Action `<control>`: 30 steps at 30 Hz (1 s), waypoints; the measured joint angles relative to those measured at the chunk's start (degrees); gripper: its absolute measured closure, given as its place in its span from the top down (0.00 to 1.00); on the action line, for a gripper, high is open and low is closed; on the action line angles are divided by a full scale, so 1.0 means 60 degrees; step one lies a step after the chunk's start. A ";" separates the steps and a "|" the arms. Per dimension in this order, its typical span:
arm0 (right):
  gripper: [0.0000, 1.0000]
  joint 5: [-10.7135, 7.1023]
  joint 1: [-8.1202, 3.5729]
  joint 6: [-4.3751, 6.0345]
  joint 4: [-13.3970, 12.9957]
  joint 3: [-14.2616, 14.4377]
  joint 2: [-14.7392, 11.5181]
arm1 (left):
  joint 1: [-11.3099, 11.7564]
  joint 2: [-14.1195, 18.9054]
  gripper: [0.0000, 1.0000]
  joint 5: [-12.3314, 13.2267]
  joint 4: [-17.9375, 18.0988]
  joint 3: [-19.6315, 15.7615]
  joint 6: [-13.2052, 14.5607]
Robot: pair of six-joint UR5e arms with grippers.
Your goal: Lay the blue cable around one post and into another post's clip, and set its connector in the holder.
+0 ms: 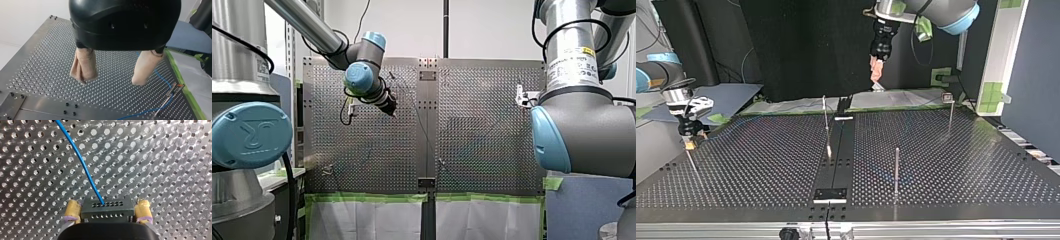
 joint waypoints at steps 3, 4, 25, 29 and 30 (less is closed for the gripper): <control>1.00 0.0000 0.0000 0.0000 0.0000 0.0000 0.0000 | -0.0218 -0.0092 1.00 -0.0218 0.0215 -0.0214 -0.0189; 1.00 0.0000 0.0000 0.0000 0.0000 -0.0001 0.0000 | -0.0285 -0.0142 1.00 -0.0284 0.0284 -0.0266 -0.0254; 1.00 0.0001 0.0000 0.0000 0.0000 0.0000 0.0001 | -0.0967 -0.0236 1.00 -0.0067 0.2093 -0.0366 -0.0824; 1.00 0.0000 0.0000 0.0000 0.0000 0.0000 0.0001 | -0.0964 -0.0125 1.00 -0.0049 0.2445 -0.0364 -0.0744; 1.00 0.0000 0.0000 0.0000 0.0000 0.0000 0.0001 | -0.0964 -0.0092 1.00 -0.0044 0.2534 -0.0358 -0.0707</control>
